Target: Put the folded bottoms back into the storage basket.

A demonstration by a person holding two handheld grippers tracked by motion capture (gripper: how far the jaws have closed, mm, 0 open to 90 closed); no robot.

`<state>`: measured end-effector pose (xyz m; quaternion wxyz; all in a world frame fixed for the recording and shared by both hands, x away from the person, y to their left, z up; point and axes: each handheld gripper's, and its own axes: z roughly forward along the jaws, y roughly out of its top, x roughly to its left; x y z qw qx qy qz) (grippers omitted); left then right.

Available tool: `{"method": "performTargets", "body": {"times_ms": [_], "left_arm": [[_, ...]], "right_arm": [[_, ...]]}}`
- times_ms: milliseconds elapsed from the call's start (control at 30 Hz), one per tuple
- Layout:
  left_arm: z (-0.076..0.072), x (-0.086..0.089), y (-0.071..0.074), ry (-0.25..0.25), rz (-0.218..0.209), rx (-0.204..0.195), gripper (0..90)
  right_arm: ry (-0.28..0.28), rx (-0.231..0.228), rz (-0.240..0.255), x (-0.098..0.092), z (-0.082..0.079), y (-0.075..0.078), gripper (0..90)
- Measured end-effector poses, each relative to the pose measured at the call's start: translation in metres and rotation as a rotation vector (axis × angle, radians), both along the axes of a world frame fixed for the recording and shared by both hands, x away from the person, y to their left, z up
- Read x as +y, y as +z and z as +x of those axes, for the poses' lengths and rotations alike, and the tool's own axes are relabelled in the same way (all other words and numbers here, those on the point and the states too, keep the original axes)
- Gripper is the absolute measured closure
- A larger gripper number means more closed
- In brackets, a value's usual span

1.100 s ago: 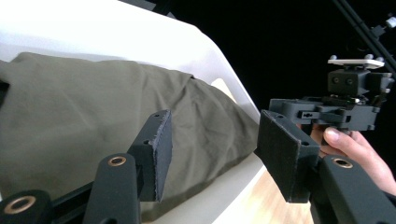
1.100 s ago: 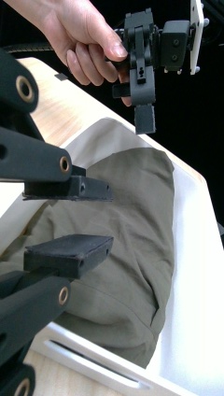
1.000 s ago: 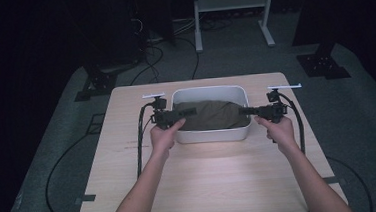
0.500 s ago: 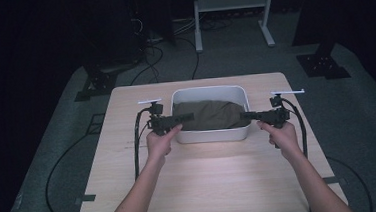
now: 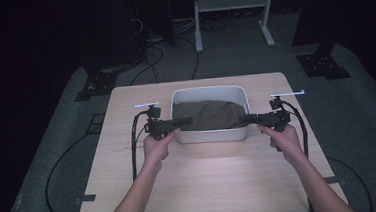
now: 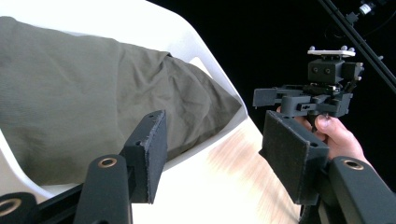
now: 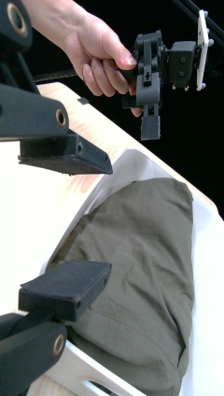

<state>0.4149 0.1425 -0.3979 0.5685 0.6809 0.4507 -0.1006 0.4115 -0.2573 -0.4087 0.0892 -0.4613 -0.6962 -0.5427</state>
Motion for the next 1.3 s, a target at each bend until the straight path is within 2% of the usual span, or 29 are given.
{"method": "performTargets", "body": {"times_ms": [100,233,367,767,800,867,1033,1133,1300], "left_arm": [[-0.003,-0.001,0.0,-0.004,-0.007,0.001,36.7],[-0.007,0.0,-0.006,-0.024,0.011,-0.006,31.4],[-0.012,0.001,-0.01,-0.025,-0.015,-0.008,28.3],[-0.028,-0.001,-0.007,-0.066,-0.03,-0.037,24.1],[-0.029,-0.001,-0.007,-0.073,-0.025,-0.042,23.5],[-0.032,-0.001,-0.007,-0.078,-0.024,-0.042,23.4],[-0.037,0.001,-0.009,-0.08,-0.026,-0.047,23.0],[-0.04,0.002,-0.01,-0.08,-0.032,-0.045,21.9],[-0.046,0.002,-0.013,-0.086,-0.02,-0.048,20.9]], "right_arm": [[0.003,0.0,-0.002,-0.001,-0.002,0.0,42.0],[0.007,0.001,0.004,-0.005,-0.006,-0.002,40.7],[0.018,-0.005,-0.002,-0.007,-0.012,-0.003,38.8],[0.048,-0.004,0.001,-0.008,-0.025,-0.007,35.6],[0.052,-0.005,0.02,-0.009,-0.027,-0.007,35.6],[0.055,-0.006,0.019,-0.008,-0.028,-0.007,35.5],[0.061,-0.009,0.022,-0.009,-0.033,-0.008,35.0],[0.065,0.004,0.022,-0.011,-0.036,-0.012,34.1],[0.067,0.01,0.033,-0.013,-0.039,-0.014,34.0]]}}
